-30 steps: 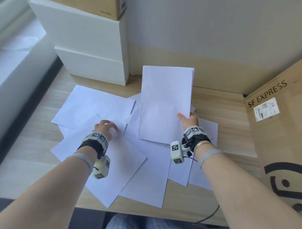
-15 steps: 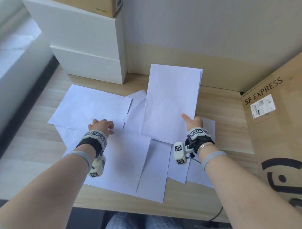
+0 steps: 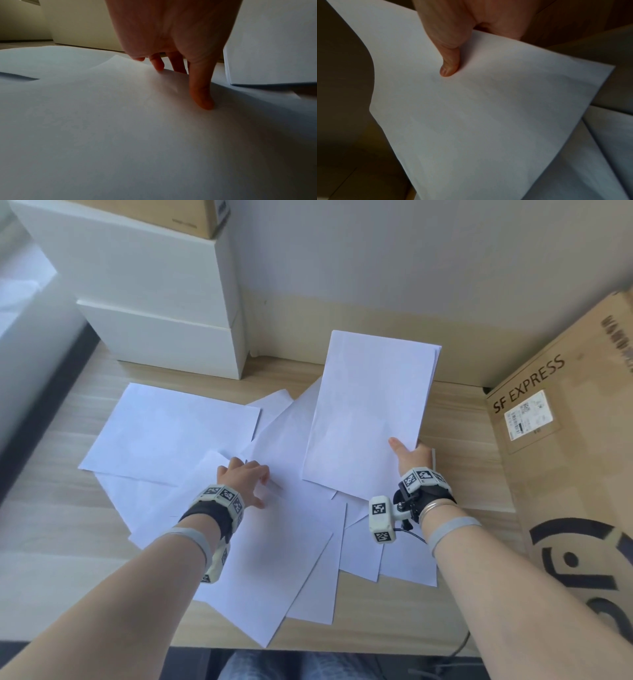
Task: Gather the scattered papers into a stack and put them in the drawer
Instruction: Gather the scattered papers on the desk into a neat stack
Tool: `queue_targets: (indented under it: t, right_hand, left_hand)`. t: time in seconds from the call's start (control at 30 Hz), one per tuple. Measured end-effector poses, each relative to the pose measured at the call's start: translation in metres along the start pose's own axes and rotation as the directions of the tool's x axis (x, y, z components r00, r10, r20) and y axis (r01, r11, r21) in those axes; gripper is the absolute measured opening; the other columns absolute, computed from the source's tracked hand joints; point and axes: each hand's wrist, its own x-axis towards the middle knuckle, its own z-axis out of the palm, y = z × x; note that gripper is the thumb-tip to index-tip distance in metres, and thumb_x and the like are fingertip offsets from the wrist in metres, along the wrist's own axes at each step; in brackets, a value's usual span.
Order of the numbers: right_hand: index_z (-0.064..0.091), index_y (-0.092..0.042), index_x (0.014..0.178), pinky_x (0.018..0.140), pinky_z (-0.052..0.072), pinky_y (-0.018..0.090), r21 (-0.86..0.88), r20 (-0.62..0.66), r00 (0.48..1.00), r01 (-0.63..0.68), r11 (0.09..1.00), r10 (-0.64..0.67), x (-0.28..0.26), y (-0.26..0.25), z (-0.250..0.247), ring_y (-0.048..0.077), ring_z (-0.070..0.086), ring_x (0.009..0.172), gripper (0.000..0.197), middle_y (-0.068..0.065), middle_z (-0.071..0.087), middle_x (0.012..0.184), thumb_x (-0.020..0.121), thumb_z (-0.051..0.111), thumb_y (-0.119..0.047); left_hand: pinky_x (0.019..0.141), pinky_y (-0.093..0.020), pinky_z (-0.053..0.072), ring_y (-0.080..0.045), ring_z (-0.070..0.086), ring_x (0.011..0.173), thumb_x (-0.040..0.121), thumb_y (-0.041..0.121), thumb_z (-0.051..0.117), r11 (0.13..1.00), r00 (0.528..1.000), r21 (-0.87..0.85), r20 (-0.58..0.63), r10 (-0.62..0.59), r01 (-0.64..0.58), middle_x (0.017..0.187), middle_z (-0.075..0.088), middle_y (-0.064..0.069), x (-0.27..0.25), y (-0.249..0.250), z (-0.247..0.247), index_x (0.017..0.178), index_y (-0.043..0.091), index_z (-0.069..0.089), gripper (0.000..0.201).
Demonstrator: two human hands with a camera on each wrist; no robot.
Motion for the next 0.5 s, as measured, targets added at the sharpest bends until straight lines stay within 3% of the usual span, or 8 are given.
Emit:
queue_targets:
  t: [0.13,0.23,0.33,0.5]
  right_hand:
    - [0.060,0.004,0.116,0.086,0.039,0.022,0.028,-0.001,1.000,-0.022,0.999,0.022,0.000,0.008,-0.001,0.030,0.059,0.113,0.032,0.017,0.063,0.122,0.089,0.061,-0.013]
    - [0.061,0.004,0.113,0.087,0.040,0.024,0.041,-0.007,1.000,-0.030,0.999,0.030,0.001,0.012,-0.004,0.031,0.060,0.112,0.029,0.019,0.064,0.120,0.088,0.061,-0.012]
    - [0.064,-0.002,0.099,0.085,0.039,0.024,0.046,-0.031,0.999,-0.044,0.998,0.045,0.002,0.012,-0.011,0.027,0.060,0.107,0.014,0.020,0.063,0.118,0.088,0.061,-0.011]
    - [0.059,0.009,0.114,0.083,0.040,0.026,0.032,-0.067,0.996,-0.055,0.998,0.057,0.010,0.015,-0.022,0.029,0.060,0.103,0.036,0.022,0.062,0.120,0.087,0.063,-0.015]
  left_hand:
    - [0.085,-0.034,0.025,-0.019,0.037,0.116,0.070,0.033,0.075,1.000,1.000,-0.003,0.019,-0.012,0.012,0.114,0.060,0.014,0.004,0.000,0.001,0.109,0.029,0.051,0.046]
    - [0.091,-0.035,0.026,-0.020,0.037,0.117,0.072,0.036,0.073,0.999,0.998,0.035,0.063,-0.019,0.017,0.112,0.061,0.010,0.008,0.000,0.000,0.107,0.029,0.057,0.039]
    - [0.094,-0.036,0.027,-0.021,0.036,0.118,0.082,0.040,0.063,0.995,0.997,0.104,0.081,-0.001,-0.007,0.114,0.059,0.006,0.009,0.001,-0.003,0.108,0.026,0.062,0.030]
    - [0.096,-0.037,0.026,-0.023,0.036,0.119,0.090,0.042,0.049,0.999,0.999,0.029,0.017,-0.038,0.038,0.118,0.055,0.004,0.011,-0.008,-0.014,0.113,0.028,0.059,0.028]
